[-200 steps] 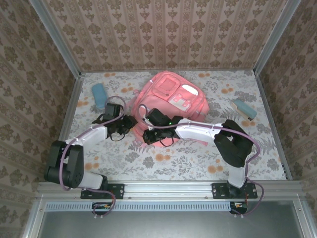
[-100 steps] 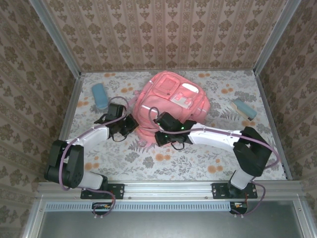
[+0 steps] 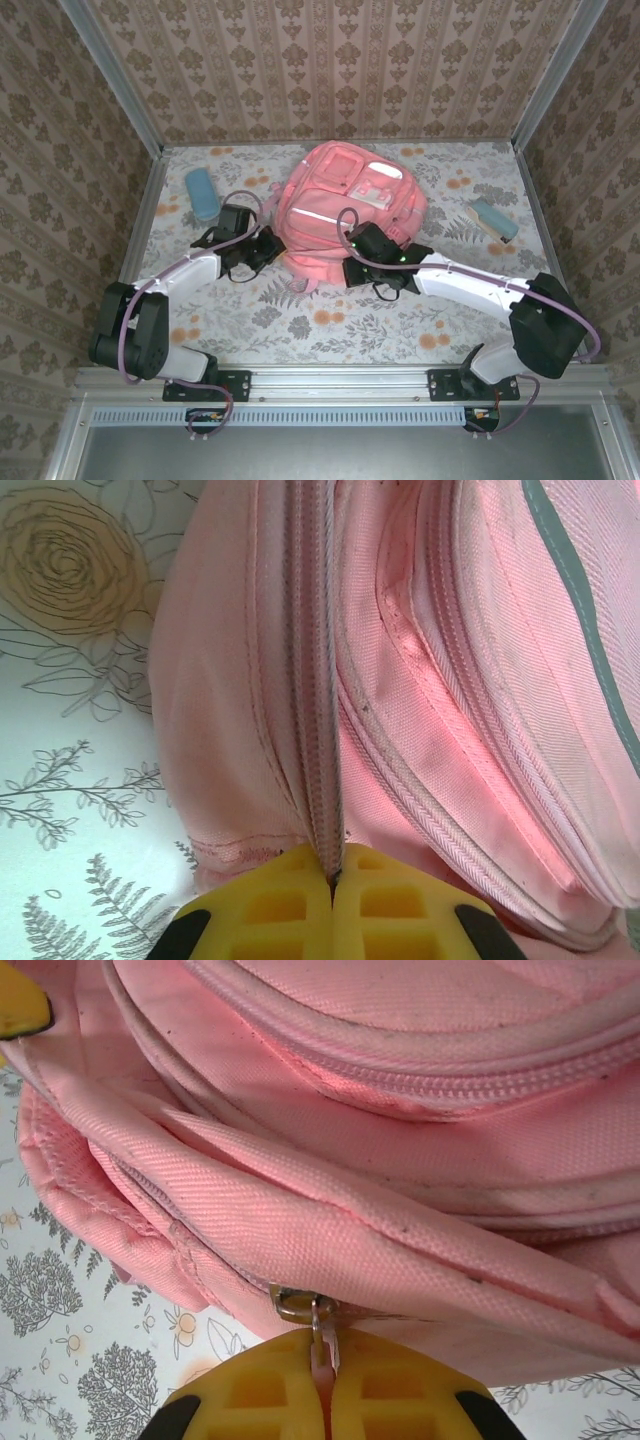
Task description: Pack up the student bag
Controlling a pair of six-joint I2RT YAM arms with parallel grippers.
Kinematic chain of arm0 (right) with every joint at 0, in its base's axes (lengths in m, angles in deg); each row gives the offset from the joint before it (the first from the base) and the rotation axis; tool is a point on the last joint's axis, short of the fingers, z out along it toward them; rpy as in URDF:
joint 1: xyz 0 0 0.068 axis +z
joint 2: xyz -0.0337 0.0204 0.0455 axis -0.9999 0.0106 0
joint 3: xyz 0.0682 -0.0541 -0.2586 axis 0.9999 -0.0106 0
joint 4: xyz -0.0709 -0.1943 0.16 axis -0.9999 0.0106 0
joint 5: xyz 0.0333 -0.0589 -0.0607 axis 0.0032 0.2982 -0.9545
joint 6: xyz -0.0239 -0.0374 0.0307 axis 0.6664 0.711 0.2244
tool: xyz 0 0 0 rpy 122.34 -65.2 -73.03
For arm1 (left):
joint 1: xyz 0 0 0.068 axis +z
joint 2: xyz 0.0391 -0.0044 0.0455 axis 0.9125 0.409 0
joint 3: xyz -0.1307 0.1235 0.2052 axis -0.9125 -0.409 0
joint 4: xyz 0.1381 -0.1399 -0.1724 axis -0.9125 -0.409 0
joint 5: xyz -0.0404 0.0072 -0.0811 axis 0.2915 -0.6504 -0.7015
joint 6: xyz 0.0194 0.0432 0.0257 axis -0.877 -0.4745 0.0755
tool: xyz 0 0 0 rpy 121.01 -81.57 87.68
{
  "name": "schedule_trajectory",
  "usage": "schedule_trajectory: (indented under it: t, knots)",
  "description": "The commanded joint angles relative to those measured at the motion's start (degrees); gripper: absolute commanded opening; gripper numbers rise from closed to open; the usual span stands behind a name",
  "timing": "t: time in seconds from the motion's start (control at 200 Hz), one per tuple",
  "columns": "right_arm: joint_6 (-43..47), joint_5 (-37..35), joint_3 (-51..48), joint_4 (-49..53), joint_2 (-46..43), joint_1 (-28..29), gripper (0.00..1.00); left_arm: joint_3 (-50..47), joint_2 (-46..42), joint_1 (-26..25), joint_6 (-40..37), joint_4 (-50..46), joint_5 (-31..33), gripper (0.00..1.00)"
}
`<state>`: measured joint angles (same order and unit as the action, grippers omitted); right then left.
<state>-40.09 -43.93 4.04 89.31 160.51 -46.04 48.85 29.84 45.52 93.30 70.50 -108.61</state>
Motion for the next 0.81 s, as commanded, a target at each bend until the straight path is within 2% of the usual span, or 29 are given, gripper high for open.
schedule_trajectory:
  t: [0.0,0.09,0.225,0.325,0.4,0.66,0.8]
  knots:
    - [-2.14,-10.64,-2.60,9.84,-5.04,-5.04,0.00,0.36,-0.32,3.55,-2.86,-3.25,14.20,0.00]
    - [0.26,-6.48,-3.05,8.60,-5.66,-5.86,0.00,0.41,-0.47,3.55,-2.95,-3.02,13.81,0.00]
    - [6.39,16.36,-1.69,3.85,-4.20,-5.55,0.00,0.67,-0.11,3.07,-3.12,-0.41,10.95,0.00]
    - [4.21,24.04,0.12,-0.08,-1.02,-4.05,0.00,1.41,0.59,1.79,-2.69,1.21,9.28,0.00]
    - [2.44,26.08,2.47,-1.36,1.62,-2.30,0.00,1.51,0.77,0.79,-1.61,2.87,8.66,0.00]
    - [0.20,20.49,10.17,0.11,7.59,2.55,0.00,1.14,1.67,-2.35,2.01,7.32,8.23,0.00]
    - [0.70,20.91,10.71,-0.20,7.57,3.13,0.00,0.94,1.82,-2.78,2.35,7.29,9.69,0.00]
